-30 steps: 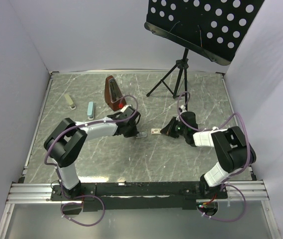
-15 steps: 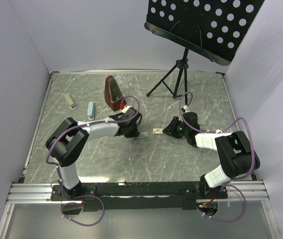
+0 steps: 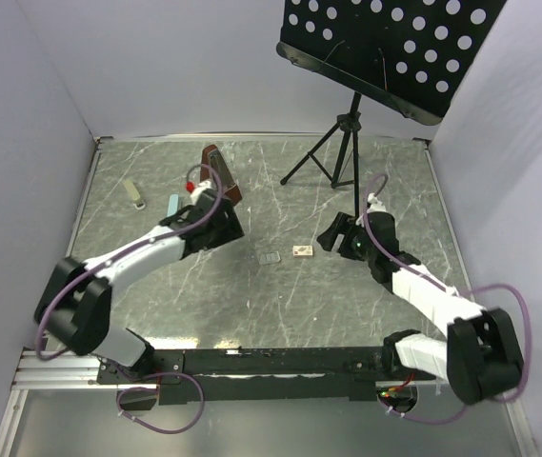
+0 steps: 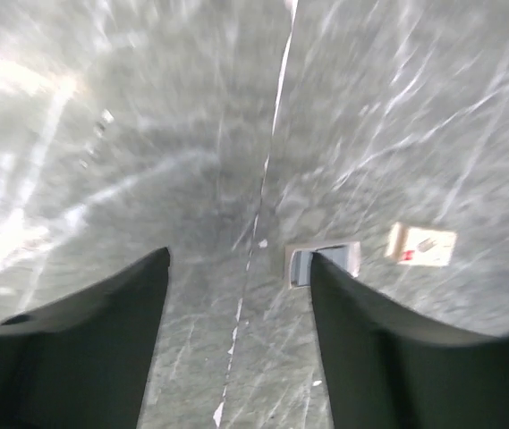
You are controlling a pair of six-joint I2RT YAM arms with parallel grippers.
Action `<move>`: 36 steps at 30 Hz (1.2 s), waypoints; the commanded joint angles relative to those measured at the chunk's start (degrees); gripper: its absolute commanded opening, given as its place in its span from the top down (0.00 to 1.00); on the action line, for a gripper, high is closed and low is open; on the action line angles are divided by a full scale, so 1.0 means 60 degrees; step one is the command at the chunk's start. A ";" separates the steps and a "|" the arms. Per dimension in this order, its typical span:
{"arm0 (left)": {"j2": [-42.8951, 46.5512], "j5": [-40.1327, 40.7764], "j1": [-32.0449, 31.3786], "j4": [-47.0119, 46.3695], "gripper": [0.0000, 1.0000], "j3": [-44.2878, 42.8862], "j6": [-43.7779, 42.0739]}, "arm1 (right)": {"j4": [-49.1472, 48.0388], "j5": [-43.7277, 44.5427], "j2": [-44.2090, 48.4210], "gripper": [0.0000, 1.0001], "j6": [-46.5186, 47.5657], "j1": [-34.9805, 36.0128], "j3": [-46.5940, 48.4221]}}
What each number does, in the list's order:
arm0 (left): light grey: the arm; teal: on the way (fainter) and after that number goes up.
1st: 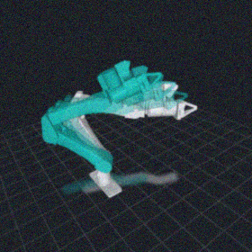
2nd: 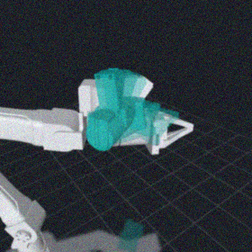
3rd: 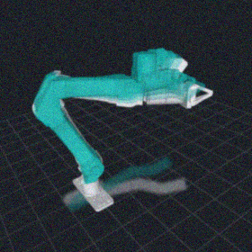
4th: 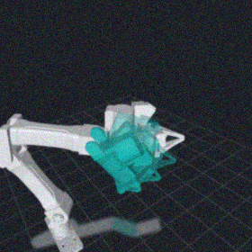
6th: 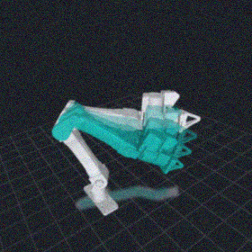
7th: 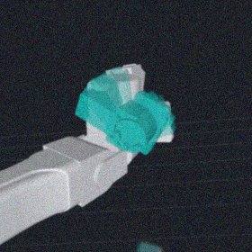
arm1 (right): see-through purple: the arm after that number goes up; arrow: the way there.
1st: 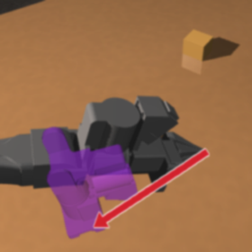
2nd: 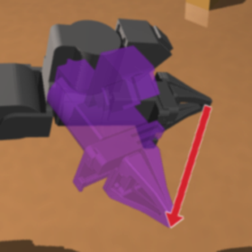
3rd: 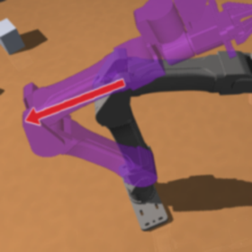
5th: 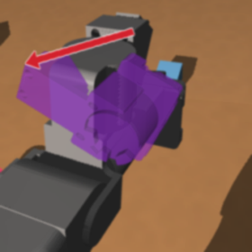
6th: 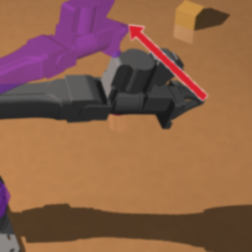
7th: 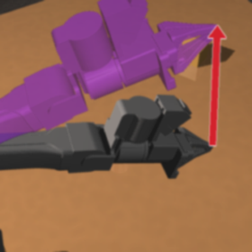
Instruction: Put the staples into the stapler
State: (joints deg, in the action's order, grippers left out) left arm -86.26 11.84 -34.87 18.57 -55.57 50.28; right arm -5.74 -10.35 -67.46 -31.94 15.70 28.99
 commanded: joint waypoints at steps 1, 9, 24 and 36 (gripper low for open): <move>0.1234 0.0122 0.0581 0.0128 0.25 0.0297 -0.0177 | 0.1511 0.0802 0.1164 0.06 0.0810 -0.0025 0.0806; 0.1033 0.0313 0.2134 0.1004 0.00 -0.0738 -0.0249 | 0.3445 0.1241 0.1473 0.00 0.2289 -0.0025 0.3337; -0.2188 -0.0157 0.4684 0.2632 0.06 -0.3452 -0.2139 | 0.3389 0.2047 0.0711 0.00 0.3596 -0.0054 0.3899; -0.3890 0.0737 0.4728 0.2867 0.30 -0.4288 -0.2360 | 0.3242 0.1829 0.1092 0.00 0.3596 -0.0054 0.3605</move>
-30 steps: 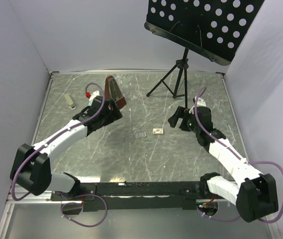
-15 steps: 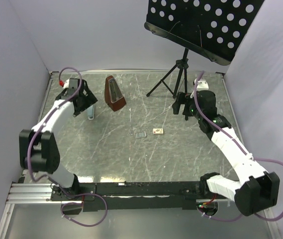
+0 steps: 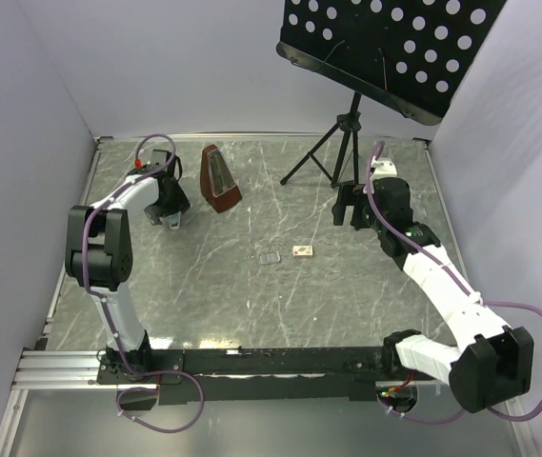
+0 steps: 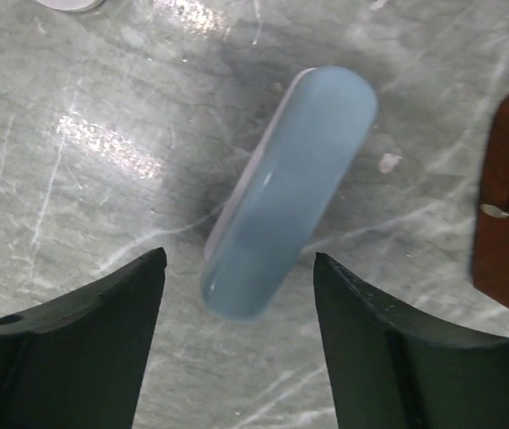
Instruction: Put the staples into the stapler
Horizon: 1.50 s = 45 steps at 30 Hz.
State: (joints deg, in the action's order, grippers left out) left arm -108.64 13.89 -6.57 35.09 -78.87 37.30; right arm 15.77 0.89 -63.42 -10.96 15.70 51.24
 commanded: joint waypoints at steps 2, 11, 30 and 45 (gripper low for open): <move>-0.0306 0.0337 0.0011 0.0055 0.36 -0.0463 -0.0211 | -0.0343 -0.0103 0.0477 0.00 0.0026 -0.0039 -0.0118; 0.0277 -0.0264 -0.0092 -0.0092 0.80 0.0253 -0.0050 | -0.0256 -0.0353 0.0550 0.01 -0.0033 0.0034 -0.0089; 0.3605 -0.0264 -0.3665 -0.0149 0.80 0.3945 0.2572 | -0.0079 -0.1876 0.0960 0.01 0.0084 0.0663 0.0102; 0.3165 -0.0791 -0.4398 -0.1278 0.39 0.3858 0.2763 | -0.0123 -0.1686 0.0931 0.01 0.0098 0.0796 -0.0162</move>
State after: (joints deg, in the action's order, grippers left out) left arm -89.78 11.27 -31.99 31.11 -54.57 52.99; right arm 15.99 -9.37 -58.83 -11.00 20.01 50.30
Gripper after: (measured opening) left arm 0.557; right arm 0.993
